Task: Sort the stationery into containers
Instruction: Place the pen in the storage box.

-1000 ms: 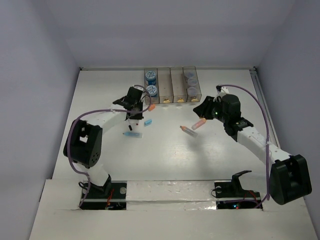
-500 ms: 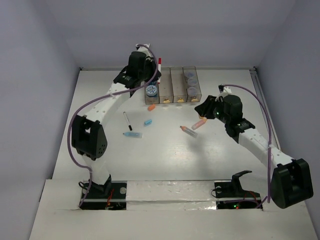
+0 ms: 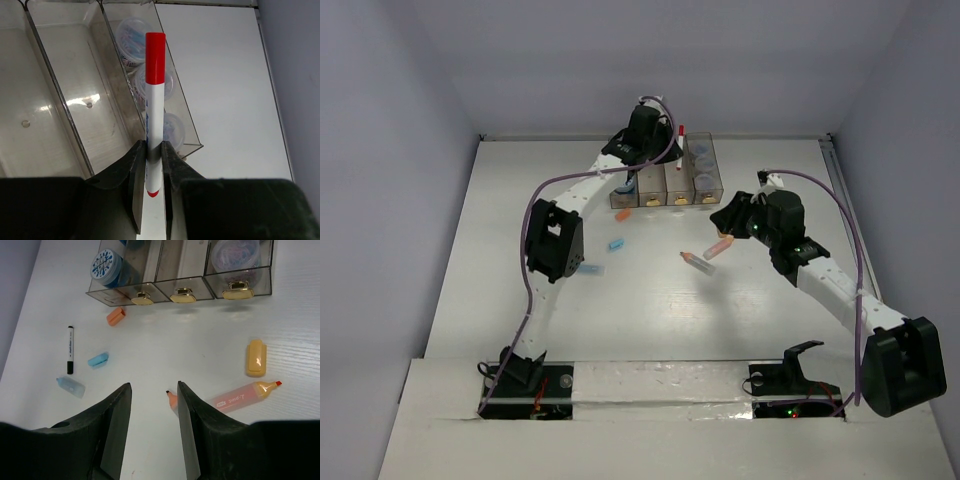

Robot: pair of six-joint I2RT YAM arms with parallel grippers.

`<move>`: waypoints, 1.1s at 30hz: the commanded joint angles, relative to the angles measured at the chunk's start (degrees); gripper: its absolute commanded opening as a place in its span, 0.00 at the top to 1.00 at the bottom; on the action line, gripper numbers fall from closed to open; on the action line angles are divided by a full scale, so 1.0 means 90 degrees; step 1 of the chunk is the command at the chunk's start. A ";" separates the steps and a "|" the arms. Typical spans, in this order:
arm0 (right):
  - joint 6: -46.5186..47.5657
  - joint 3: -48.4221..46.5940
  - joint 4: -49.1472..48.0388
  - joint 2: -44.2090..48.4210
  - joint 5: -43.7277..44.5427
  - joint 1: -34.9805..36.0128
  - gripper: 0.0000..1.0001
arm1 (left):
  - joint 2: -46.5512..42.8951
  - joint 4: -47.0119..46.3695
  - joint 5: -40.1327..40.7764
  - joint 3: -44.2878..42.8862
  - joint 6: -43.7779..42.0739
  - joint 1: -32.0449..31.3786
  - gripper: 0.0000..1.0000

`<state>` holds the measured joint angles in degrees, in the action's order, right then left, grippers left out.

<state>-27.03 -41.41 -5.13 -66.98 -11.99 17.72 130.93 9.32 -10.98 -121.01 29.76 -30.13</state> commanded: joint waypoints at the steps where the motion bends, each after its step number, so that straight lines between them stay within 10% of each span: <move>1: 0.0044 0.0011 -0.0251 0.0157 0.0082 0.0043 0.52 | 0.0041 -0.0274 -0.0059 -0.0460 0.0297 0.0047 1.00; 10: 0.0054 0.0011 -0.0241 0.0177 0.0082 0.0043 0.52 | 0.0334 -0.0362 0.0058 -0.0519 0.0356 -0.0012 0.84; 17: 0.0063 0.0011 -0.0231 0.0167 0.0072 0.0043 0.51 | 0.0364 -0.0099 0.0155 -0.0948 0.0063 -0.0012 0.35; 22: 0.0073 0.0021 -0.0231 0.0177 0.0082 0.0043 0.51 | -0.0230 0.0039 0.0526 -0.0531 -0.0239 0.0290 0.34; 33: 0.0093 0.0011 -0.0212 0.0265 0.0092 0.0043 0.51 | -0.4722 -0.0481 0.1756 0.5832 -0.0298 0.1618 0.44</move>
<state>-26.96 -41.41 -5.06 -66.28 -11.94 17.72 97.60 6.42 -0.82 -77.28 27.83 -16.73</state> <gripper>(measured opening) 0.492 0.553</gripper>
